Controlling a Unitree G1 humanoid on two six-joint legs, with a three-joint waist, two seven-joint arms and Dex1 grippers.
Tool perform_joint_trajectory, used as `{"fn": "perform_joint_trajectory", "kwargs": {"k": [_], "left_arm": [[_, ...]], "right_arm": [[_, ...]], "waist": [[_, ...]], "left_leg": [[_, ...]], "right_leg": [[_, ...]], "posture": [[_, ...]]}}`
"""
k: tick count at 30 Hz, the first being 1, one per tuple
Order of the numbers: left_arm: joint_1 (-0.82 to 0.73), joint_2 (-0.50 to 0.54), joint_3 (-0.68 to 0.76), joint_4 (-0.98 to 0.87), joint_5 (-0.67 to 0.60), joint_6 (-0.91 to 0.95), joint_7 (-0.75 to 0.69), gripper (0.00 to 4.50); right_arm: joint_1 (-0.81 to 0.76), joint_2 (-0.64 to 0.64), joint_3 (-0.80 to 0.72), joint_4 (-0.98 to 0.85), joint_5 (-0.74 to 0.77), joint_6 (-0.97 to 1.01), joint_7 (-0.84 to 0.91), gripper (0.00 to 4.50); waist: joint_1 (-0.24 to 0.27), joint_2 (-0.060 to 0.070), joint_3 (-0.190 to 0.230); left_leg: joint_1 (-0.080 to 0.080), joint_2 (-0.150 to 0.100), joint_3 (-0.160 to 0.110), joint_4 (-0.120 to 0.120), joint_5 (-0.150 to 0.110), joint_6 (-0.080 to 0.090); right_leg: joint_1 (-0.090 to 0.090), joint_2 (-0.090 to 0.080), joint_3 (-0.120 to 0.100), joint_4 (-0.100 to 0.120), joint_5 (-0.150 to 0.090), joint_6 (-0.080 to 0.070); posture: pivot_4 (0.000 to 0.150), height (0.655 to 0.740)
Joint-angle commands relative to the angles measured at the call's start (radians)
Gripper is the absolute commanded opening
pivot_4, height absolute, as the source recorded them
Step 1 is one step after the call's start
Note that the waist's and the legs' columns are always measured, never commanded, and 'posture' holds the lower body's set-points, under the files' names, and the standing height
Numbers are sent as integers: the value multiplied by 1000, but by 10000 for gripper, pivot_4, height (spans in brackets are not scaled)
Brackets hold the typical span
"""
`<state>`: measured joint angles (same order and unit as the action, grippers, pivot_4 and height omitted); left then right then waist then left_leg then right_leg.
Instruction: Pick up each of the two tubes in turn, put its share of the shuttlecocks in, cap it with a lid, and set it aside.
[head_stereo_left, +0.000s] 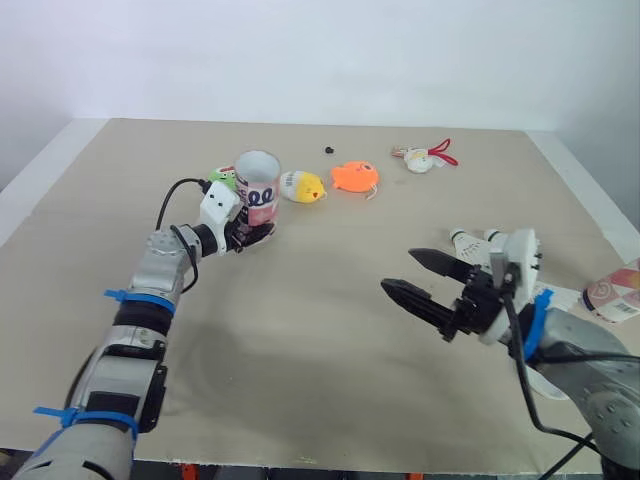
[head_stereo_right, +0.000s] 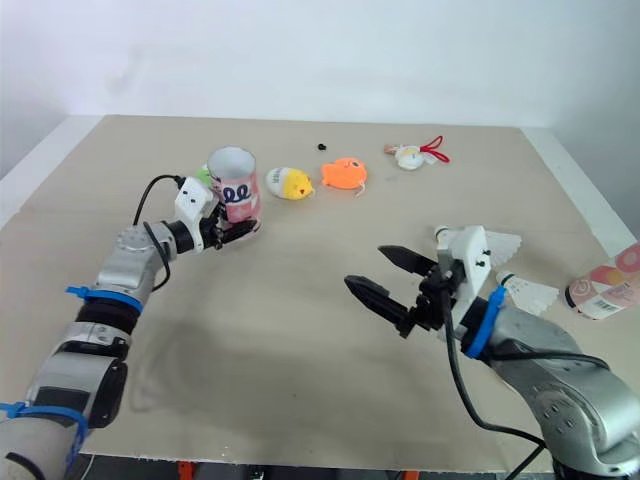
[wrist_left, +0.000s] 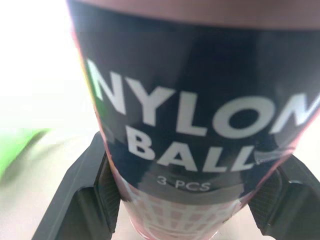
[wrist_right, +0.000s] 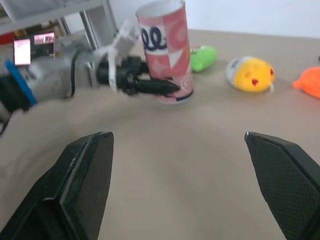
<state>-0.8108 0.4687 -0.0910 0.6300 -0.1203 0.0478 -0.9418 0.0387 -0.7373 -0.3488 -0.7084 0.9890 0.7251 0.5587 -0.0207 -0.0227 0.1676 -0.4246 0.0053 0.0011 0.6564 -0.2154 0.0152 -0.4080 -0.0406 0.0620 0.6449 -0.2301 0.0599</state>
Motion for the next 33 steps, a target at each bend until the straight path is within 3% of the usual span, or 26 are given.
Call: {"fn": "perform_joint_trajectory", "kwargs": {"k": [1,6,17,27,33], "left_arm": [[7,60,-77,-122,11,45,-184,28789],[9,115,-142,-263,-7,157,-338,28789],[38,166,-229,-435,-3,282,-491,28789],[43,202,-274,-436,42,223,-519,28789],[42,195,-281,-434,36,221,-542,28789]], "right_arm": [[56,-49,-109,-75,62,5,16,45000],[151,-91,-221,-66,47,3,17,45000],[389,-56,-363,-45,-35,-29,73,45000],[449,-47,-393,-32,-62,-33,104,45000],[396,-57,-339,46,-188,-67,69,45000]], "waist": [[0,0,0],[0,0,0],[0,0,0],[-1,0,0],[-2,1,-1]], "left_leg": [[0,0,0,0,0,0],[1,2,0,1,0,0],[1,4,0,1,0,0],[3,7,1,2,0,0],[4,7,2,2,0,0]], "right_leg": [[0,0,0,0,0,0],[0,1,0,0,0,-1],[0,4,1,1,-4,4],[0,6,1,1,-5,-2],[0,6,3,1,-4,-2]], "posture": [[1500,7400],[1500,7400],[1500,7400],[1500,7400],[1500,7400]]}}
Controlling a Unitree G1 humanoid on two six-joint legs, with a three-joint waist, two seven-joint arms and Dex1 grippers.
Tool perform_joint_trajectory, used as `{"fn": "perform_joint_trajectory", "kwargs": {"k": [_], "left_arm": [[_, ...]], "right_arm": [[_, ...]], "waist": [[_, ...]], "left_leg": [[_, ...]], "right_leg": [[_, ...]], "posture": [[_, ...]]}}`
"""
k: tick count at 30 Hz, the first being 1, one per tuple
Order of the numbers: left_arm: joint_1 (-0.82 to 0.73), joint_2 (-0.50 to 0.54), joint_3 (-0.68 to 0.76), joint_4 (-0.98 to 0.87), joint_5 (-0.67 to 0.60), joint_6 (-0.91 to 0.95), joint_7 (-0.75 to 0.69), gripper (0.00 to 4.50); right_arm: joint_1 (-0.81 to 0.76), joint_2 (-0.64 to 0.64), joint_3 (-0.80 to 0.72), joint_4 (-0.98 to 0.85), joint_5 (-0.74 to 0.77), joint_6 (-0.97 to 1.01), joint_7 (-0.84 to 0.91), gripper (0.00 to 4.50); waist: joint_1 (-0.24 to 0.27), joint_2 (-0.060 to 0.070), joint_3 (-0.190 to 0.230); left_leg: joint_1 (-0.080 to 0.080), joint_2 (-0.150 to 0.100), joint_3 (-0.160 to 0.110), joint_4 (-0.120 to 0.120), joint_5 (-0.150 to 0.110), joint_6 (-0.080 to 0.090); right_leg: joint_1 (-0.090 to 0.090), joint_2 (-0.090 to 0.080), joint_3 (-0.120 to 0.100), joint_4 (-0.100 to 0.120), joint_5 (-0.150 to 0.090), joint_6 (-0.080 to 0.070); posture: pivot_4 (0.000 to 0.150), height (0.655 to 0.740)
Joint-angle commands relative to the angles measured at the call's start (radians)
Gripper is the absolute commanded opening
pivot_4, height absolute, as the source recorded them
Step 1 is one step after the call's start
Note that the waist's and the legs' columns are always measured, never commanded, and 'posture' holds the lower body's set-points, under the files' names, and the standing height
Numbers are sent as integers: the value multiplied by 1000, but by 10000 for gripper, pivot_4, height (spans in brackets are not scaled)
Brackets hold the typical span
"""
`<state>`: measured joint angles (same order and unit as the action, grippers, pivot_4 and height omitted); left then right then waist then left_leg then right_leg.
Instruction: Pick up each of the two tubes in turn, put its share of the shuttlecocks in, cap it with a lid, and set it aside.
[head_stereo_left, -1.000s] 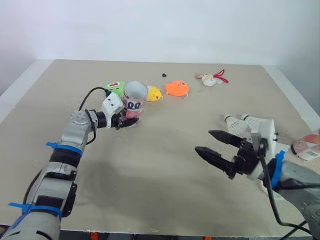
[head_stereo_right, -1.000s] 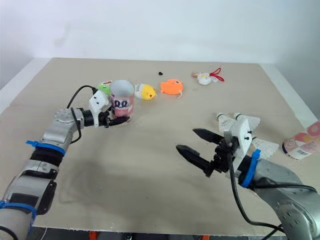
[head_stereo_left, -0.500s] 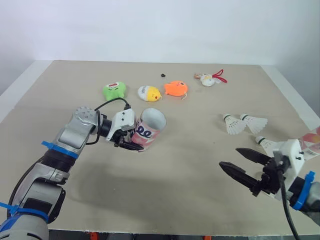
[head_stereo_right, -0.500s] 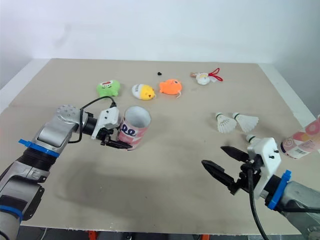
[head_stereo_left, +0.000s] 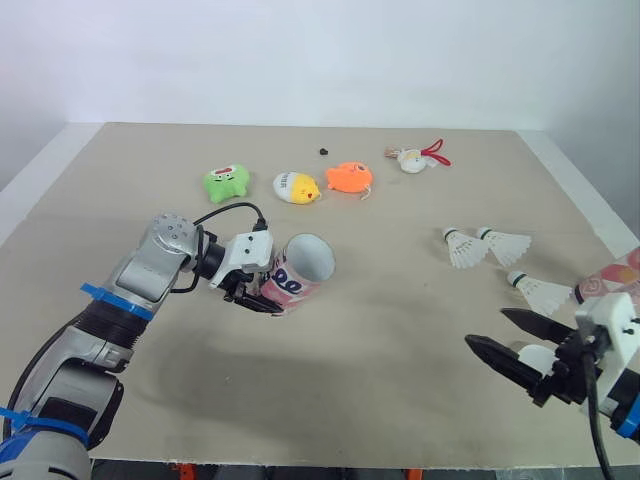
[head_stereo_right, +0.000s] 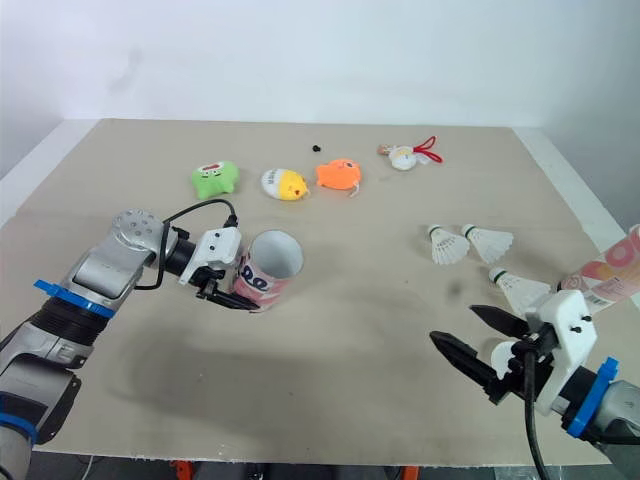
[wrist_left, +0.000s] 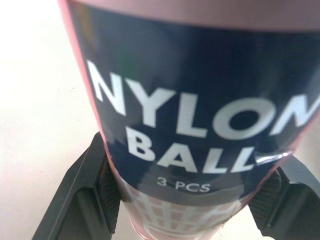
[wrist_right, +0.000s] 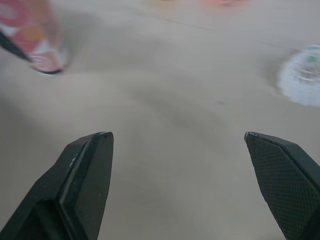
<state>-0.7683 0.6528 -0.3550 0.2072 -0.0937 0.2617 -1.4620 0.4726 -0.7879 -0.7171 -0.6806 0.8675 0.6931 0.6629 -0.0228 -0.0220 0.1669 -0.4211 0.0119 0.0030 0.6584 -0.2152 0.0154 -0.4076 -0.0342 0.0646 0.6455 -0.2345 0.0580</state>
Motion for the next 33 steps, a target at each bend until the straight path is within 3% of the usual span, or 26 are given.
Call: {"fn": "perform_joint_trajectory", "kwargs": {"k": [1,9,17,33], "left_arm": [[2,7,-18,-15,9,11,-21,28789],[21,1,-21,-31,9,24,-17,28789],[9,-3,-36,-17,28,27,-26,28789],[29,12,-17,-52,17,67,-22,28789]], "right_arm": [[-45,0,47,29,-93,-37,-49,45000],[-154,63,103,166,-213,-87,-114,45000],[-435,112,376,329,-375,-90,-213,45000],[-722,218,513,658,-532,-202,-229,45000]], "waist": [[0,1,0],[1,3,-2],[1,3,-2],[0,5,-2]], "left_leg": [[1,0,0,0,0,0],[0,-1,1,0,0,0],[3,0,4,1,0,1],[2,0,6,1,0,1]], "right_leg": [[0,0,0,0,0,0],[0,0,2,0,0,2],[1,1,3,1,2,0],[0,4,3,2,3,2]], "posture": [[1500,7400],[1500,7400],[1500,7400],[1500,7400]]}}
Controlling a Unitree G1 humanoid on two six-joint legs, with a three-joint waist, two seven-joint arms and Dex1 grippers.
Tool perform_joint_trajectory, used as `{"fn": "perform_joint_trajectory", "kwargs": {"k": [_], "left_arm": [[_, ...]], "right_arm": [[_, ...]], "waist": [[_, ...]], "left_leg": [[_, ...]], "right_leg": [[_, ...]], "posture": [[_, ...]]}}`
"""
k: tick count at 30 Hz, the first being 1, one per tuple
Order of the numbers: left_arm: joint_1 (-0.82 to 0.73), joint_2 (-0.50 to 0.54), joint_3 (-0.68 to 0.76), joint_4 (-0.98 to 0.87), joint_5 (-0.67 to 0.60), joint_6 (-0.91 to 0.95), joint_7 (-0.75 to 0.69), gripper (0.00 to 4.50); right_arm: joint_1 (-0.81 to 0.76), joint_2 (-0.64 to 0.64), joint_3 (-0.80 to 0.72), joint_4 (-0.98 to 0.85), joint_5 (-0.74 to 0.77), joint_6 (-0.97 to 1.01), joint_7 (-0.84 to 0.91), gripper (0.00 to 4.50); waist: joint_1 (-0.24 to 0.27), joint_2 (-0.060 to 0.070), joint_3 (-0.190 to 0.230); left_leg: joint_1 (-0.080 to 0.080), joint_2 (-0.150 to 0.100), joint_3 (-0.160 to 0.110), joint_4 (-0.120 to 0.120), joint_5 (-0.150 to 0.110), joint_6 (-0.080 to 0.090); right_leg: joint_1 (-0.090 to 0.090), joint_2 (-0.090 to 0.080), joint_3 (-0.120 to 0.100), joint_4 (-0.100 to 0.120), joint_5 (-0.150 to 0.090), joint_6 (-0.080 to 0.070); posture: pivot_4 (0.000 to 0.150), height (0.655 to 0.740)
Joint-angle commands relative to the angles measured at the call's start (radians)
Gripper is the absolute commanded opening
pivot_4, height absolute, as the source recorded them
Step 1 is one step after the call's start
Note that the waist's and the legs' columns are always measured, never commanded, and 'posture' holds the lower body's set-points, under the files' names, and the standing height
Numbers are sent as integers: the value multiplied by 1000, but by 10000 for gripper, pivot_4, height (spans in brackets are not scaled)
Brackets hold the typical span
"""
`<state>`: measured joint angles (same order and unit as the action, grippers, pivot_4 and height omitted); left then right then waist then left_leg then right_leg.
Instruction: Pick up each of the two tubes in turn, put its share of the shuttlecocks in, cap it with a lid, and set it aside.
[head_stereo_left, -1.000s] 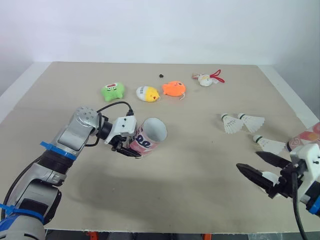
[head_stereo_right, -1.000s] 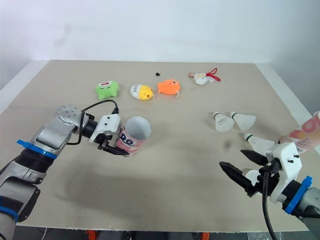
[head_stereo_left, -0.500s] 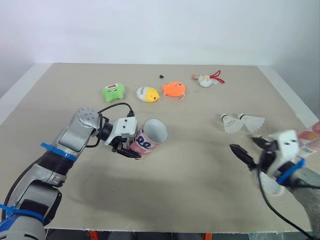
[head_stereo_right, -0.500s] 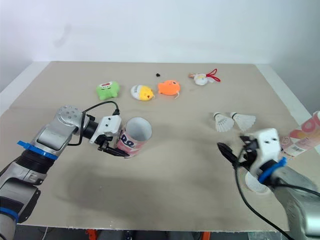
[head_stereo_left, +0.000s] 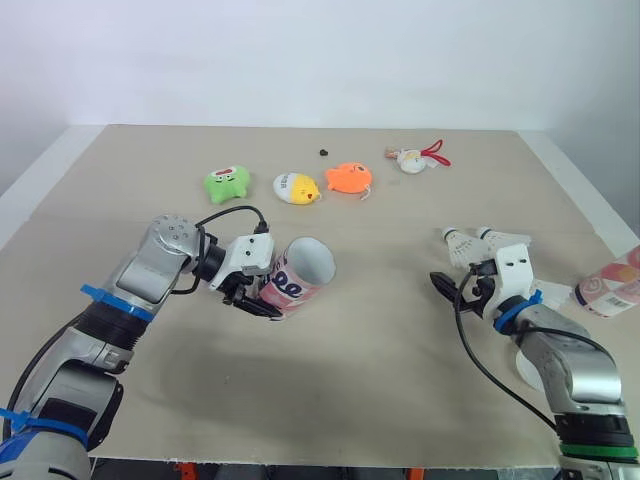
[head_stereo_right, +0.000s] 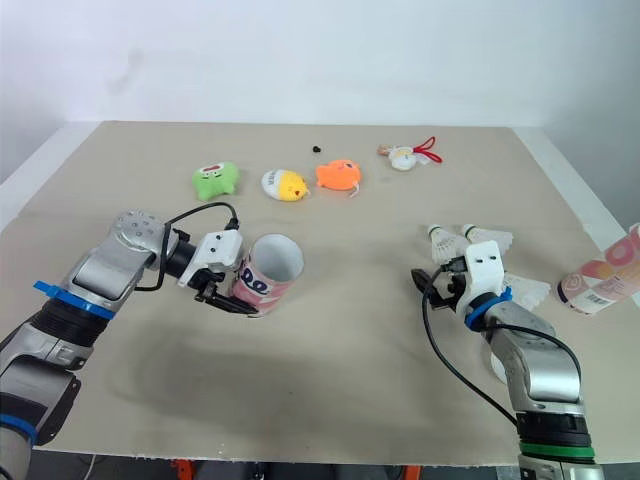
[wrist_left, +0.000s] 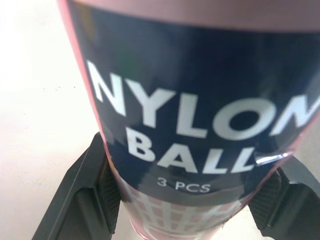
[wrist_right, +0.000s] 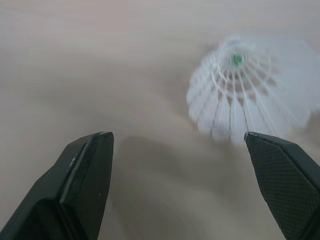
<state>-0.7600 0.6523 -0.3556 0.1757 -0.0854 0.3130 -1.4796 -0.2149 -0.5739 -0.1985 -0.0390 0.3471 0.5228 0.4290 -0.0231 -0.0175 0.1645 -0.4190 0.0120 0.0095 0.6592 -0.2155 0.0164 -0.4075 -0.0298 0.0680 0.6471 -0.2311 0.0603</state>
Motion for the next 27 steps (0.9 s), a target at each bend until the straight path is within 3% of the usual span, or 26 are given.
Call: {"fn": "perform_joint_trajectory", "kwargs": {"k": [1,11,14,15,22,27], "left_arm": [[24,14,-16,-26,8,19,-3,28789],[59,34,-7,-69,-1,51,7,28789],[62,40,-9,-82,0,61,9,28330],[64,42,-9,-87,-1,65,10,28330],[79,54,-8,-125,-6,96,13,28330],[86,56,-8,-143,-8,112,17,28330]], "right_arm": [[-42,7,-5,24,-15,-36,8,45000],[-243,68,33,280,-95,-129,-8,45000],[-287,86,29,350,-106,-162,-9,36904],[-296,93,29,362,-105,-171,-6,30823],[-297,131,45,338,-89,-183,43,778],[-289,147,43,288,-65,-168,84,778]], "waist": [[0,0,0],[-3,0,0],[-4,0,0],[-4,0,0],[-6,0,0],[-7,0,0]], "left_leg": [[0,0,0,0,0,0],[2,1,2,0,0,0],[2,2,2,-1,0,0],[2,2,2,-1,0,0],[2,2,2,-2,0,0],[2,2,2,-2,0,0]], "right_leg": [[0,0,0,0,0,0],[0,2,2,1,2,-3],[0,2,2,1,3,-5],[0,2,2,0,4,-6],[-1,2,2,0,3,-7],[0,2,2,1,3,-7]], "posture": [[1500,7400],[1500,7400],[1500,7400],[1500,7400],[1500,7400],[1500,7400]]}}
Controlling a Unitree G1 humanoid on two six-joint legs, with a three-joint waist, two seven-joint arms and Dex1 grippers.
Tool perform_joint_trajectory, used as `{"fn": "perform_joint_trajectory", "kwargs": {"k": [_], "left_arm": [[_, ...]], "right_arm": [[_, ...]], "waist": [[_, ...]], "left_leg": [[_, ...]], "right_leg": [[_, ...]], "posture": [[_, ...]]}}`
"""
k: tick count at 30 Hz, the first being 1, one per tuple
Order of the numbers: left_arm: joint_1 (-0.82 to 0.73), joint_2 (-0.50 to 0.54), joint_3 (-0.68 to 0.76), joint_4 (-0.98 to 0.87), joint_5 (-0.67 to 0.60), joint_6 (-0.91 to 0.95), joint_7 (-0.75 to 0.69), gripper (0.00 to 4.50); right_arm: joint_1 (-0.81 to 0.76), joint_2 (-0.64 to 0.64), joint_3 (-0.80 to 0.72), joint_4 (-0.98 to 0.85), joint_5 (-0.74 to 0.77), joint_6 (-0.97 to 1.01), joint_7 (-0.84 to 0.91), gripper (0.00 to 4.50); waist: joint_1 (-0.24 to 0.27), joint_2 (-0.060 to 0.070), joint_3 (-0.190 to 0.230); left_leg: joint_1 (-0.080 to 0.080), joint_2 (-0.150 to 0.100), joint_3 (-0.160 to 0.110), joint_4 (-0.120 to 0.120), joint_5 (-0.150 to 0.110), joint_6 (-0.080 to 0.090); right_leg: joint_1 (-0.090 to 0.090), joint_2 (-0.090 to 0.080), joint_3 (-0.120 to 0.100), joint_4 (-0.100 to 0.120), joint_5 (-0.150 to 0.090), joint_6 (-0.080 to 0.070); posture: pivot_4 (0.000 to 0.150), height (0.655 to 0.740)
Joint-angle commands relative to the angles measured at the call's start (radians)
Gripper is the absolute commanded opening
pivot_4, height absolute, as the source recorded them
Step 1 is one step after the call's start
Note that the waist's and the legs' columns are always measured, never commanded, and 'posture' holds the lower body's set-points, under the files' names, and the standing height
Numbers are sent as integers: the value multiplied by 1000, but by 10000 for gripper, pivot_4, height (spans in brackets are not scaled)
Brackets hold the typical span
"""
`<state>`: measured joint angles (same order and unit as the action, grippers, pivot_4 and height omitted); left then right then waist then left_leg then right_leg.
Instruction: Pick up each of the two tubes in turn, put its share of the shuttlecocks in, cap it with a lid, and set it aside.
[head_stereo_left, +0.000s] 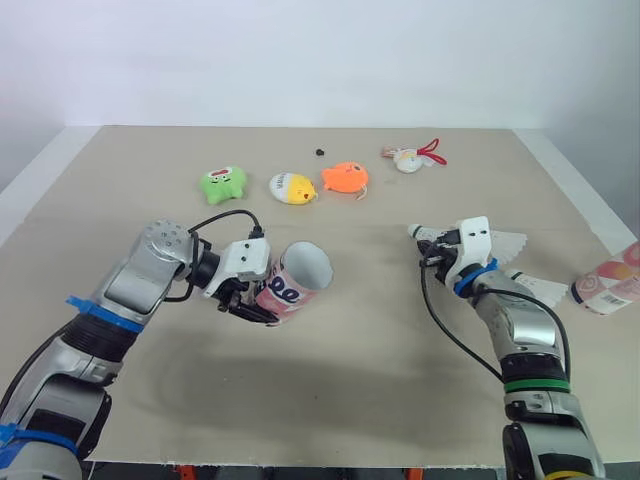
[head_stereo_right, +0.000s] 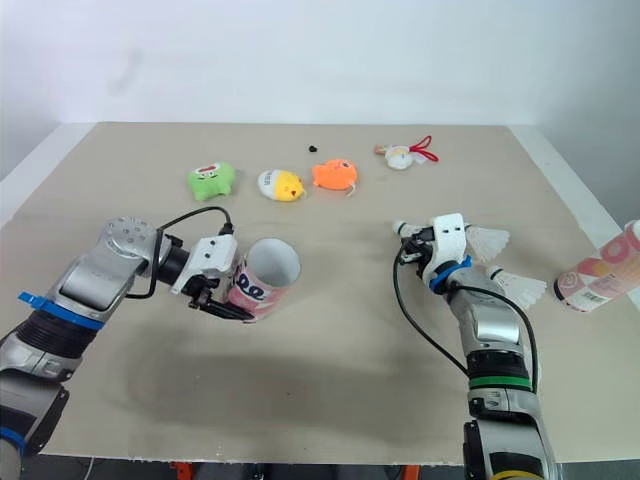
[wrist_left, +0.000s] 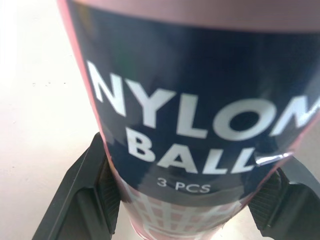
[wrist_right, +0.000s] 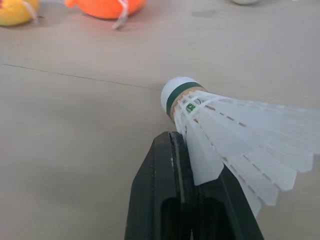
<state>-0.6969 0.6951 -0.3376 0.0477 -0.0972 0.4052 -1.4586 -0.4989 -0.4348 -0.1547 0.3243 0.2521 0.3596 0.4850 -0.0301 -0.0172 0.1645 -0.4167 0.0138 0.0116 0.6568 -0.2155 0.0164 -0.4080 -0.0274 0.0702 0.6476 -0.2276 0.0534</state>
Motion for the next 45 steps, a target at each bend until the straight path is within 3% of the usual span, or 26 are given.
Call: {"fn": "perform_joint_trajectory", "kwargs": {"k": [1,6,12,16,26,33,36,40,42,45], "left_arm": [[24,13,-26,-17,3,22,-3,28330],[27,12,-29,-25,1,30,-4,28330],[33,22,-34,-31,-1,33,-9,28330],[34,30,-39,-26,-5,30,-19,28330],[11,15,-56,19,2,1,-34,28330],[-4,5,-62,35,5,-4,-32,28330],[-7,2,-62,38,7,-2,-32,28330],[-5,3,-62,32,7,4,-31,28330],[-3,4,-62,28,6,8,-30,28330],[3,6,-61,20,6,14,-29,28330]], "right_arm": [[-1,13,-3,-95,43,4,39,778],[67,-18,10,-359,182,123,180,778],[165,-275,-2,-792,379,291,404,778],[120,-415,48,-944,397,337,442,778],[-165,-431,287,-929,273,331,458,778],[-237,-411,389,-906,248,320,545,778],[-272,-380,420,-869,242,335,561,8979],[-317,-341,420,-823,255,357,578,27929],[-335,-321,360,-811,342,416,586,37805],[-324,-330,239,-795,480,483,607,37805]], "waist": [[0,0,0],[3,0,0],[7,2,1],[5,1,1],[6,1,1],[8,1,1],[7,1,1],[7,1,1],[7,1,1],[9,1,1]], "left_leg": [[0,0,0,0,0,0],[0,1,-1,0,0,0],[0,1,-1,0,-1,0],[2,2,-1,0,-1,-1],[3,7,4,0,-1,-1],[1,7,3,0,-1,-1],[2,7,3,0,-1,-1],[2,7,3,1,-1,-1],[2,7,3,1,-1,-1],[1,7,2,1,-1,-1]], "right_leg": [[0,0,0,0,0,0],[0,1,0,0,0,0],[0,-1,0,0,-3,3],[1,0,0,0,-5,4],[0,3,1,0,-5,-3],[-1,2,1,0,-5,0],[-1,3,1,0,-5,0],[-1,3,1,0,-6,-2],[0,2,1,0,-6,-2],[-1,2,0,0,-4,-1]], "posture": [[1500,7400],[1500,7400],[1500,7400],[1500,7400],[1500,7400],[1500,7400],[1500,7400],[1500,7400],[1500,7400],[1500,7400]]}}
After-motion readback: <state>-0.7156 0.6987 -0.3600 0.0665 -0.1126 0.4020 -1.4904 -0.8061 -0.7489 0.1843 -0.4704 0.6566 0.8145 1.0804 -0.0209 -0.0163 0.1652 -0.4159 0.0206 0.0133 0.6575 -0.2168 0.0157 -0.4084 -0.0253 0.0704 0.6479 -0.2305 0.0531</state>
